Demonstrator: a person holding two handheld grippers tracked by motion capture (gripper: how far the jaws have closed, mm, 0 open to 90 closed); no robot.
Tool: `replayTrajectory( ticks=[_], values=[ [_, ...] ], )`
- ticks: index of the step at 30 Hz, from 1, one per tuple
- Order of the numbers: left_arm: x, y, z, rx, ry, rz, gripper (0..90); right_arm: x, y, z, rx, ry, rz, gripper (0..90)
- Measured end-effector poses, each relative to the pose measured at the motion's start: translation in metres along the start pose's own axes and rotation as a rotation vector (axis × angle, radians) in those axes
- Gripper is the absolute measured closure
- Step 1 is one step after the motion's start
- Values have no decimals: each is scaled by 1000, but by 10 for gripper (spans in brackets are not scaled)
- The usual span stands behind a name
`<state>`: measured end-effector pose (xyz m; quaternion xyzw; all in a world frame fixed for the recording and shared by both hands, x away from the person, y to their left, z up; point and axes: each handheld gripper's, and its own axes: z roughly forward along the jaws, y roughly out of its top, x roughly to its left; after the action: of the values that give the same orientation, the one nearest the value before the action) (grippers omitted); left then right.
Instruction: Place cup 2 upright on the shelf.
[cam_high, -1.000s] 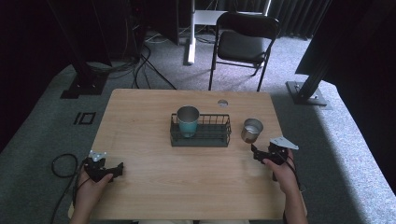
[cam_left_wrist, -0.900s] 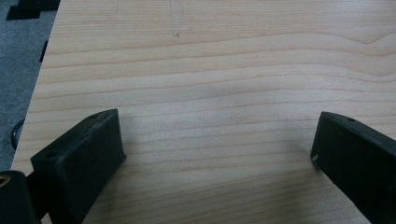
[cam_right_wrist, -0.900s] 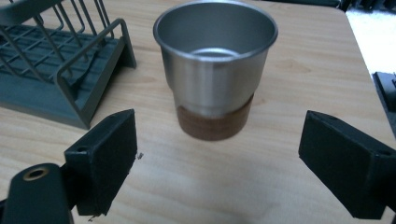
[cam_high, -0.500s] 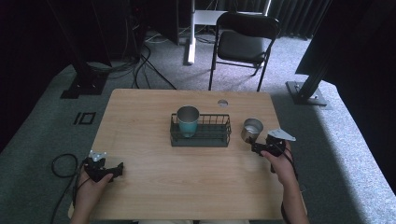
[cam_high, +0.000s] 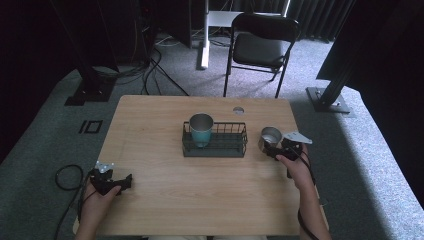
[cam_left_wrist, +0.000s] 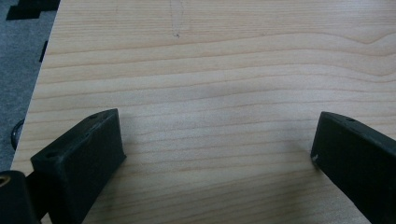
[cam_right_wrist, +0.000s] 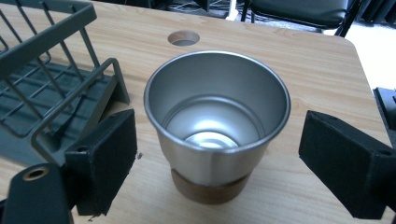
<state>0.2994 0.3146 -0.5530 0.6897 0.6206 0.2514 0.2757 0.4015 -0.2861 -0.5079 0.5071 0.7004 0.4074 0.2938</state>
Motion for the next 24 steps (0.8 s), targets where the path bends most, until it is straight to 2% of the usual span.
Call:
replayTrajectory(
  ticks=[4, 11, 24],
  values=[
    [0, 0, 0, 0, 0, 0, 29, -1, 3, 5, 7, -8, -3, 111],
    [0, 0, 0, 0, 0, 0, 29, 0, 6, 15, 10, 10, 7, 111],
    [0, 0, 0, 0, 0, 0, 29, 2, 7, 26, 8, -11, 3, 111]
  ],
)
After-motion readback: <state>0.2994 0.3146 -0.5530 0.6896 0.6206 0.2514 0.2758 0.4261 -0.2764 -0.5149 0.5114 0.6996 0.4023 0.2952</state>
